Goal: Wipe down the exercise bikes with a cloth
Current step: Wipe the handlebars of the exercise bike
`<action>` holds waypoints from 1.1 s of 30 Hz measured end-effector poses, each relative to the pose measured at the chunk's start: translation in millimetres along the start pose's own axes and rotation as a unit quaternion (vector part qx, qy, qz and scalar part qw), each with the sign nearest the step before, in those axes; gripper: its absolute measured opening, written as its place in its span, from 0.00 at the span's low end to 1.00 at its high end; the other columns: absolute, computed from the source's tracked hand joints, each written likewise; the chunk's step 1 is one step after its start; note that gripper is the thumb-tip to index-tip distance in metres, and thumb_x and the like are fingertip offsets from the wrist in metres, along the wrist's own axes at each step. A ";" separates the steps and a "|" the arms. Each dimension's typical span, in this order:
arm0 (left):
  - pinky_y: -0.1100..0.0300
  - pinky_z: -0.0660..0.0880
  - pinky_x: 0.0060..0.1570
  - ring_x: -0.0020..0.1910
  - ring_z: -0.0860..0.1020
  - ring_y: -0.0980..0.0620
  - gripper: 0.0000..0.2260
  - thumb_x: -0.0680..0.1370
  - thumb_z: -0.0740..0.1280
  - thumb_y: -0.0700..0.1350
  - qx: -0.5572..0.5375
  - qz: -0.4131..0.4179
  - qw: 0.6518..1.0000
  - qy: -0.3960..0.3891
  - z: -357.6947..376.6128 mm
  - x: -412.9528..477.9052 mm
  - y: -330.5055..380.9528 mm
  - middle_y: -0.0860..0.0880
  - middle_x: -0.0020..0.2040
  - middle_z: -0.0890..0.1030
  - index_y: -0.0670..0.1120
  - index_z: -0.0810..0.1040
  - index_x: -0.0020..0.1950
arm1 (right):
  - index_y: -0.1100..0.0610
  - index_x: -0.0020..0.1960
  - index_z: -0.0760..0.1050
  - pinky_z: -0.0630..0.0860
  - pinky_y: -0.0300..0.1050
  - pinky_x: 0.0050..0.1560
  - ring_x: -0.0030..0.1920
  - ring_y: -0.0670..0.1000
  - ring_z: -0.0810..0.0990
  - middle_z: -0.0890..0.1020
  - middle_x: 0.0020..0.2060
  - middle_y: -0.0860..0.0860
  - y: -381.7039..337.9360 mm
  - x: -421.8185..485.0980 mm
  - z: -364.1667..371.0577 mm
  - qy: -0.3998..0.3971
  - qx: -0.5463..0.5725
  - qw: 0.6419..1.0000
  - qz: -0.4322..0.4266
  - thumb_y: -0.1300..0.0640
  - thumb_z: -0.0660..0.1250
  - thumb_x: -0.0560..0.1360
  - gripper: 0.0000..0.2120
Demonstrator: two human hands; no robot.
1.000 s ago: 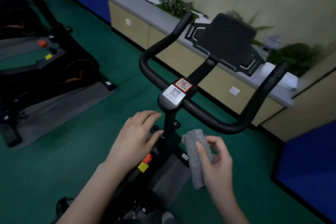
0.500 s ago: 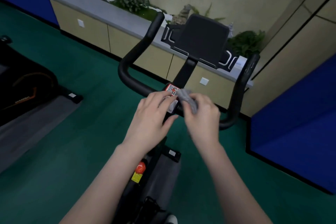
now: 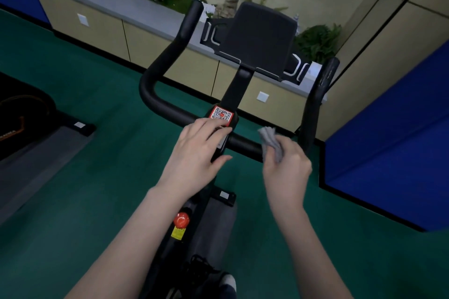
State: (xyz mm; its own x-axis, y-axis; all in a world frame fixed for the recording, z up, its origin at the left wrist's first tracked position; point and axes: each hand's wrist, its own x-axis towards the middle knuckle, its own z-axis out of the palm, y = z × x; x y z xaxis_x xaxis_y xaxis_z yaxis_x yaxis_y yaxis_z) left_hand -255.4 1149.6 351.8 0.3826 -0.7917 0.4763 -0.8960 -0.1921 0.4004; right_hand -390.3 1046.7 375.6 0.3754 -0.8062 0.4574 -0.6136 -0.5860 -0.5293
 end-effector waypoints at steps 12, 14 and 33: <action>0.60 0.62 0.58 0.60 0.69 0.51 0.23 0.70 0.75 0.47 -0.023 -0.009 0.999 0.024 7.1 1.0 -5.4 0.52 0.63 0.75 0.45 0.76 0.63 | 0.53 0.49 0.83 0.79 0.45 0.48 0.45 0.52 0.82 0.85 0.42 0.52 -12.8 56.8 7.5 -0.218 0.026 0.975 0.040 0.55 0.69 0.73 0.07; 0.61 0.61 0.57 0.60 0.69 0.51 0.23 0.70 0.75 0.47 -0.020 -0.008 1.000 0.020 7.1 1.1 -6.1 0.52 0.63 0.75 0.45 0.76 0.63 | 0.53 0.47 0.83 0.76 0.42 0.46 0.47 0.52 0.81 0.84 0.44 0.53 -23.9 69.4 21.6 -0.265 0.030 0.962 0.052 0.56 0.68 0.74 0.05; 0.63 0.59 0.59 0.61 0.69 0.52 0.24 0.71 0.74 0.47 -0.036 0.006 0.999 0.018 6.8 -1.1 -8.9 0.52 0.64 0.74 0.46 0.76 0.65 | 0.66 0.53 0.78 0.77 0.41 0.40 0.39 0.49 0.81 0.83 0.44 0.58 20.1 -1.4 1.0 0.035 0.006 0.996 -0.087 0.65 0.68 0.75 0.08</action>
State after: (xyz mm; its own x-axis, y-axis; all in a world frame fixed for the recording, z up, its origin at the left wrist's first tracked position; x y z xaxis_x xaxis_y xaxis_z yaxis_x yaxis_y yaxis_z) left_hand -249.4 1148.2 342.3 0.3801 -0.7725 0.5088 -0.8828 -0.1387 0.4488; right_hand -402.5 1036.0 363.6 0.4262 -0.6851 0.5907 -0.5347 -0.7175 -0.4464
